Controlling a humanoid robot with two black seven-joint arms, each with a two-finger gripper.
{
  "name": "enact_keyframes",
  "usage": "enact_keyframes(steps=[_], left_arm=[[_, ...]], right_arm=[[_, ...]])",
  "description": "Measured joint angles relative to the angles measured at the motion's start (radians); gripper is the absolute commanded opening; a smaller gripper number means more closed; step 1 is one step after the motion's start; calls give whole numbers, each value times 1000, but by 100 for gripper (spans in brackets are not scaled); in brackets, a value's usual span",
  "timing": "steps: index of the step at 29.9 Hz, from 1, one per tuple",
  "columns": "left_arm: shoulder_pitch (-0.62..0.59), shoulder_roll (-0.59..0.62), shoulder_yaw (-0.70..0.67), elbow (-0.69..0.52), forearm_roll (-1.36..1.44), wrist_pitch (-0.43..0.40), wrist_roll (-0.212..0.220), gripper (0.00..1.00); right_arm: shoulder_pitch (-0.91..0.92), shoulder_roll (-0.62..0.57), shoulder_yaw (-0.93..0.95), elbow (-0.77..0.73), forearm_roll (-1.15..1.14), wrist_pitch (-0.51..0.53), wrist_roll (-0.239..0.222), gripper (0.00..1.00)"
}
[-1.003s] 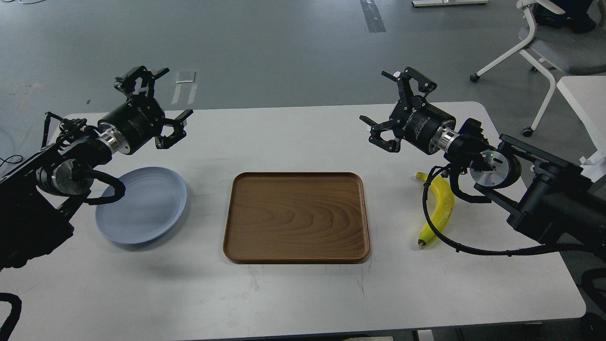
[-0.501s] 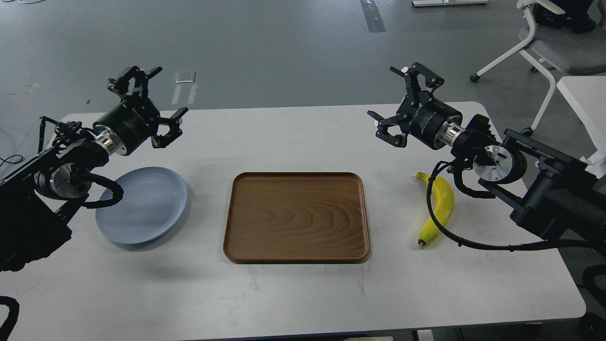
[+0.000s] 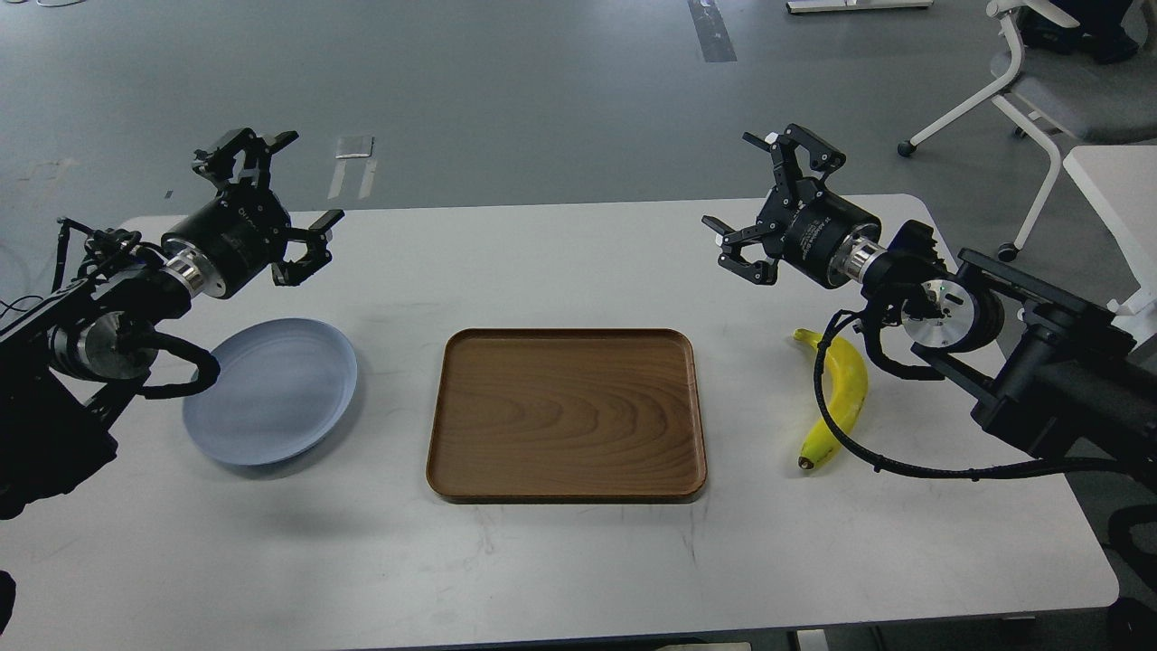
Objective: Place banana on plate with both arms
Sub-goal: 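Move the left gripper down toward the light blue plate's rim, then grasp the rim of the light blue plate with the left gripper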
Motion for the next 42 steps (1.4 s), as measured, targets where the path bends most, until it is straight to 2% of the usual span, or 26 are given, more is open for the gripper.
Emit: enact_keyframes(steps=[12, 18, 20, 22, 24, 26, 28, 31, 34, 37, 42], left_arm=[[-6, 10, 45, -3, -1, 5, 11, 98], [-13, 12, 62, -7, 32, 9, -3, 98], [-13, 11, 62, -13, 127, 13, -22, 98], [-15, 11, 62, -21, 240, 29, -61, 98], [-19, 15, 61, -36, 382, 79, -135, 98], [-24, 41, 61, -80, 574, 172, -208, 98], [-23, 78, 65, -140, 761, 265, -238, 98], [-13, 139, 110, -214, 1002, 376, -249, 98], [-12, 217, 237, -242, 1161, 492, -252, 98], [-11, 289, 367, -246, 1209, 598, -253, 98], [-7, 356, 528, -236, 1212, 704, -254, 98]], right_arm=[[11, -6, -20, -2, -19, -1, 0, 100], [15, -4, -21, -3, -19, -5, 2, 100], [15, -1, -22, -4, -19, -11, 3, 100], [15, 1, -23, -4, -19, -14, 4, 100], [14, 2, -23, -3, -19, -15, 6, 100], [13, 2, -23, -3, -20, -15, 8, 100], [12, 2, -23, -3, -20, -16, 9, 100], [11, 2, -23, -4, -20, -21, 9, 100], [8, 2, -23, -4, -20, -32, 10, 100], [5, 3, -23, -4, -20, -36, 10, 100], [4, 5, -23, -4, -20, -46, 12, 100]])
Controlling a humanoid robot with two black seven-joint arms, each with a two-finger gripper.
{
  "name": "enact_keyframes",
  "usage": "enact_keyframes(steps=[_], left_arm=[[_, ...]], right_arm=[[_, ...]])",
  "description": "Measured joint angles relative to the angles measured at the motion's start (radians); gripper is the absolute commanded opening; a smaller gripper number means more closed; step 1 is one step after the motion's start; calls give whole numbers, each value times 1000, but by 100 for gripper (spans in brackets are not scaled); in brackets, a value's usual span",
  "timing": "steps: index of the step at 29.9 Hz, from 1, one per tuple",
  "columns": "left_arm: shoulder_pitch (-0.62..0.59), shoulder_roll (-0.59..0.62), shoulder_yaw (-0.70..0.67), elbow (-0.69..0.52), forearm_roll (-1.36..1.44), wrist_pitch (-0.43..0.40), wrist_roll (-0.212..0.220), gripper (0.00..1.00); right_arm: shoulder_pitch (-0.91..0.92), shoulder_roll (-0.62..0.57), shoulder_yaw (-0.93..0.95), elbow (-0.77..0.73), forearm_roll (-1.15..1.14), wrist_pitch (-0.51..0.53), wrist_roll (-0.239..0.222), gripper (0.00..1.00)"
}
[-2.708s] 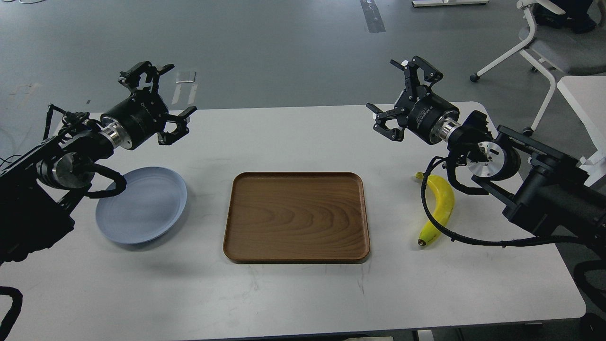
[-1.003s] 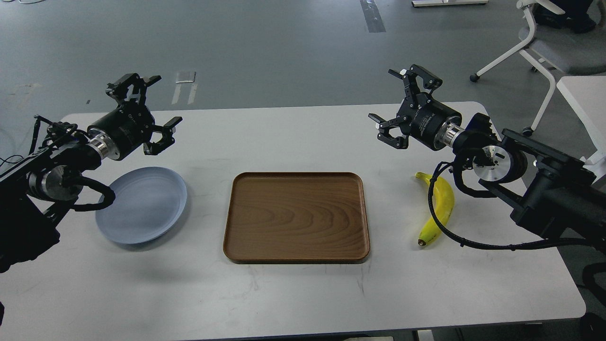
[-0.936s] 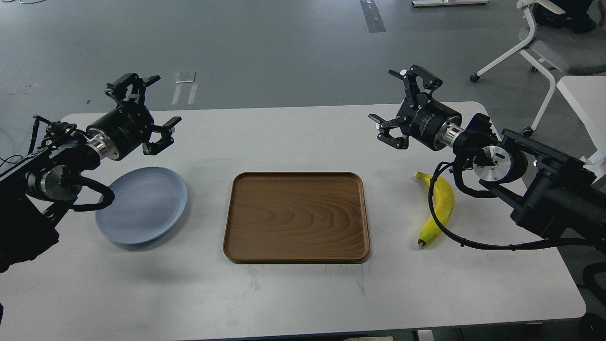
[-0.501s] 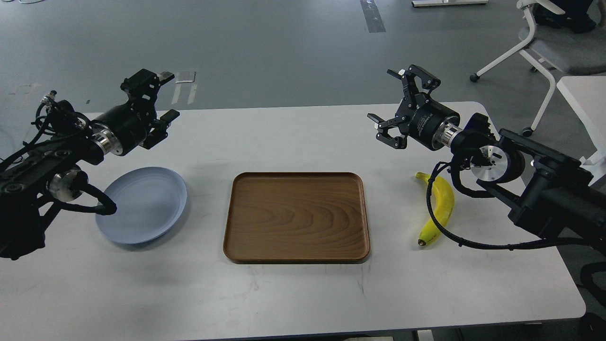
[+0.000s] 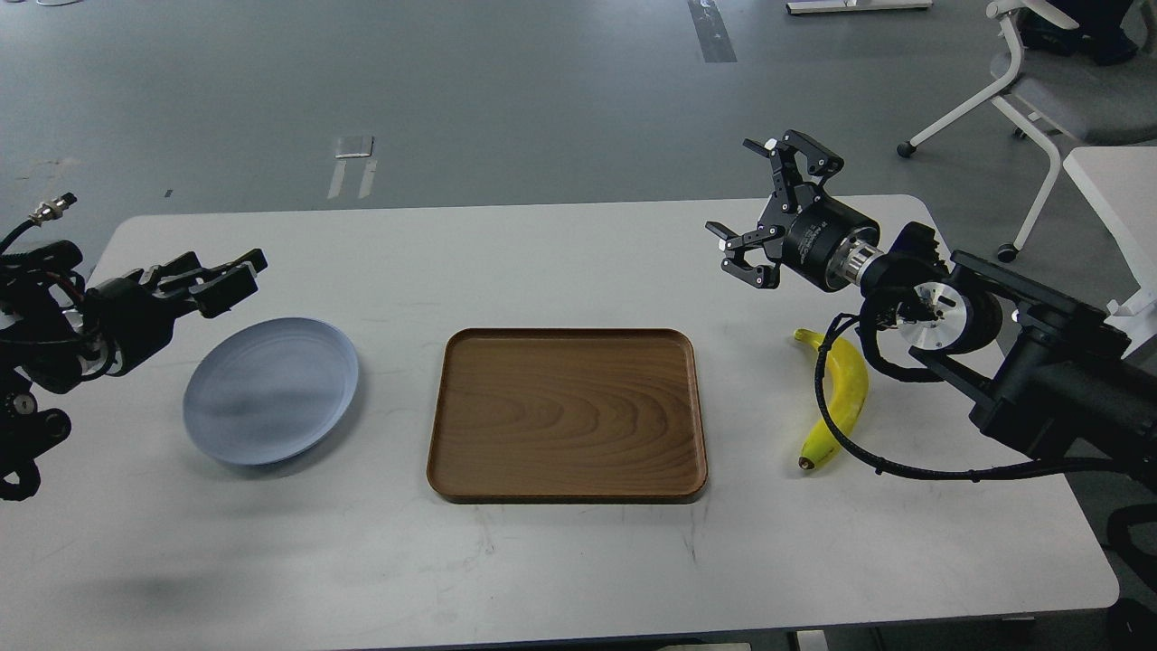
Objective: Place banana on plate with both arms
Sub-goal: 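Grasp the rim of the light blue plate with the left gripper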
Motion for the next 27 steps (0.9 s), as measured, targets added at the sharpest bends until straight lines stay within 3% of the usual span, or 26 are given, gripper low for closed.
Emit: enact_keyframes(steps=[7, 16, 19, 27], left_arm=[[73, -3, 25, 17, -39, 26, 1, 98], [166, -62, 25, 130, -95, 23, -7, 97], [177, -63, 25, 134, -116, 20, -8, 88], [217, -63, 26, 136, -122, 19, -10, 87]], right_arm=[[1, 0, -1, 0, -3, -4, 0, 100], [-4, -6, -5, 0, -9, -6, 1, 100], [-6, -7, -6, 0, -22, -6, 1, 100], [-6, -1, -6, 0, -31, -14, 1, 100]])
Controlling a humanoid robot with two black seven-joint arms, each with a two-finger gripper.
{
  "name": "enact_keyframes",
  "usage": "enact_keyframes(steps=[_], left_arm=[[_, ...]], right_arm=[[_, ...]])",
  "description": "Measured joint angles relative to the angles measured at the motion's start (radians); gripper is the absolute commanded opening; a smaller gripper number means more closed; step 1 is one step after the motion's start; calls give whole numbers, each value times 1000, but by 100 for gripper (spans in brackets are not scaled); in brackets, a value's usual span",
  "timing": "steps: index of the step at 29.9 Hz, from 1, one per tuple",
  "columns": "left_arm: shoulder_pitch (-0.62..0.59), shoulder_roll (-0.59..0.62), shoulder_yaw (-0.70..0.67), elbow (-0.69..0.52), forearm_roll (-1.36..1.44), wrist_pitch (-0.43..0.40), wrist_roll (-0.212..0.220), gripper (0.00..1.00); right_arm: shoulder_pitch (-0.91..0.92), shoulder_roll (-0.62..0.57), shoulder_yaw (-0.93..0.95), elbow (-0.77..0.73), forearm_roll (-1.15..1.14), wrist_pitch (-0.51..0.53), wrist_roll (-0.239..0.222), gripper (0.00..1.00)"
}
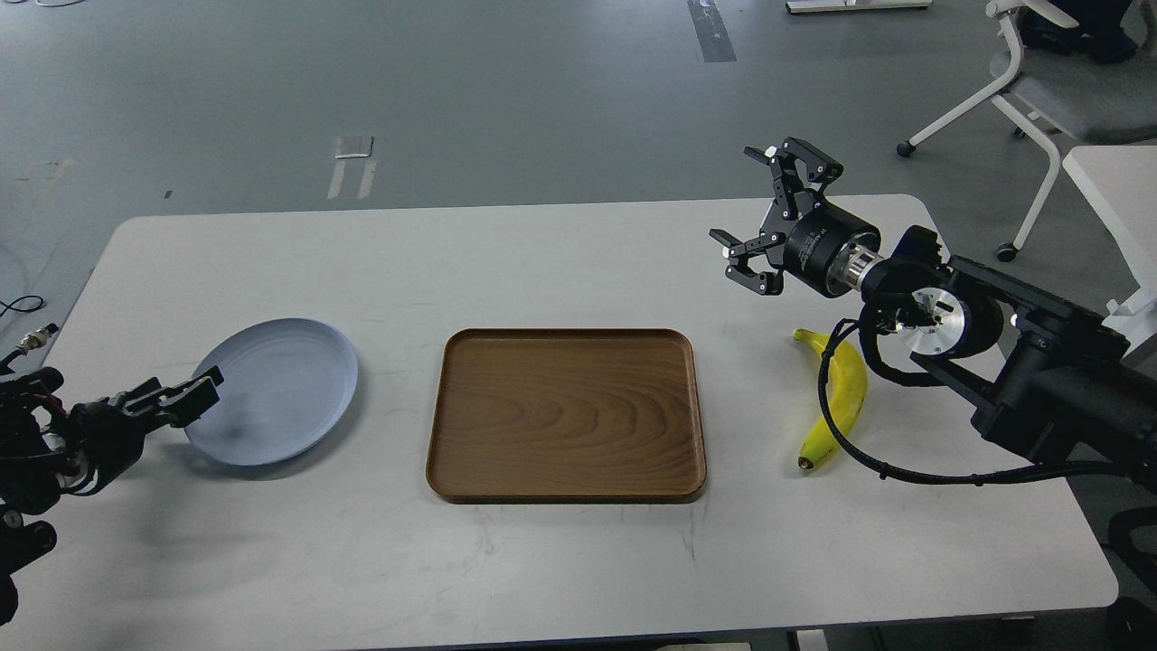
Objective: Place banana on plate with both arms
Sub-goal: 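Grasp the rim of the light blue plate with the left gripper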
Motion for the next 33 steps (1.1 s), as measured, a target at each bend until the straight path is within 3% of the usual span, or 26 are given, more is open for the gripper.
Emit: enact_keyframes(steps=[2, 4, 8, 12, 24, 29, 33], left_arm=[[7, 0, 0, 0, 0, 0, 0, 84], [10, 0, 1, 0, 1, 0, 0, 74], [11, -2, 1, 0, 1, -1, 2, 32], [11, -2, 2, 0, 1, -8, 2, 2], [16, 0, 1, 1, 1, -10, 5, 0], [2, 8, -14, -12, -8, -9, -68, 0], [-29, 28, -19, -29, -64, -8, -82, 0]], right_arm=[[0, 0, -1, 0, 0, 0, 0, 100], [0, 0, -1, 0, -1, 0, 0, 100], [0, 0, -1, 0, -6, -1, 0, 100], [-2, 0, -1, 0, -12, -1, 0, 100], [-3, 0, 0, 1, -12, -15, 2, 100], [-1, 0, 0, 1, -12, -17, 3, 100], [-1, -2, 2, 0, -12, -17, 5, 100]])
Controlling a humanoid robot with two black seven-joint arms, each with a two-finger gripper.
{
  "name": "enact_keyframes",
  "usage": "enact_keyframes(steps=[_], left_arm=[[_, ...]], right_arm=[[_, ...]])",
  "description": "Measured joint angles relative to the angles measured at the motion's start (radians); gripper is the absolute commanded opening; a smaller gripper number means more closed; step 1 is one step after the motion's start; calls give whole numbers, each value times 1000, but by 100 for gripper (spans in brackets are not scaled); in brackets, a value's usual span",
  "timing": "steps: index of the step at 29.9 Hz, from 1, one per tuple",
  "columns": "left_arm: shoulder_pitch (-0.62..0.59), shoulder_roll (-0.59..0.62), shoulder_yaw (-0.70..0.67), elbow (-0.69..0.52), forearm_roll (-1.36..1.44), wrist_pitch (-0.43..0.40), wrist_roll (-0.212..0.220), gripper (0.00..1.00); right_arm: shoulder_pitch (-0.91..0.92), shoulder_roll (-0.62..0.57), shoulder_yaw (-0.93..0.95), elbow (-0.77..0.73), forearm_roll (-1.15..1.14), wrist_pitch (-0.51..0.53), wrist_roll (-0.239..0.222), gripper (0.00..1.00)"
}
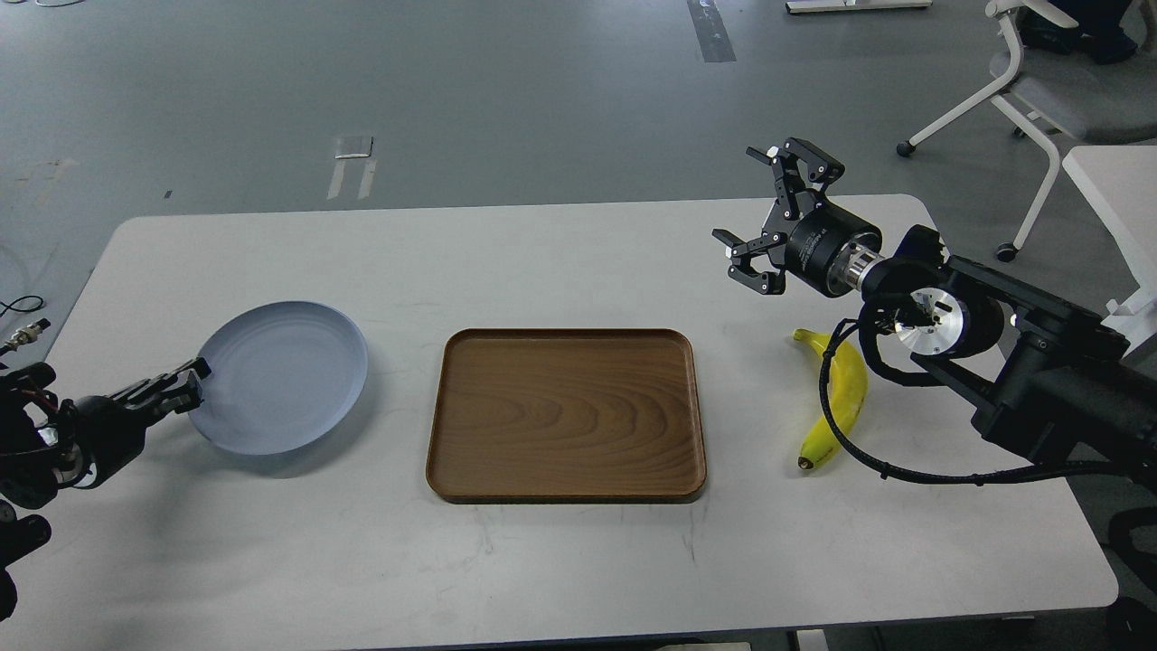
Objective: Place banana on plate with both arms
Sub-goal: 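Lift the plate with the left gripper and carry it over the tray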
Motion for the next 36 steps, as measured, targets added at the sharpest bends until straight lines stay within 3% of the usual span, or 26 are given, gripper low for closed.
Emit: enact_keyframes(steps=[8, 14, 19, 22, 27, 36], left_arm=[[-151, 128, 7, -303, -8, -20, -2, 0], [-218, 49, 16, -388, 163, -77, -2, 0], [-248, -108, 18, -355, 234, -117, -2, 0], [-261, -198, 28, -316, 240, -138, -2, 0], [-269, -338, 88, -180, 241, -145, -2, 0], [-270, -490, 166, 21, 241, -145, -2, 0]], right_arm=[[0, -11, 0, 1, 0, 0, 5, 100], [0, -13, 0, 1, 0, 0, 6, 100], [4, -27, 1, 1, 0, 2, 7, 100], [8, -39, 3, 1, -1, 3, 42, 100], [12, -68, 8, 1, -1, 3, 99, 100], [12, -101, 15, 1, -1, 3, 120, 100]])
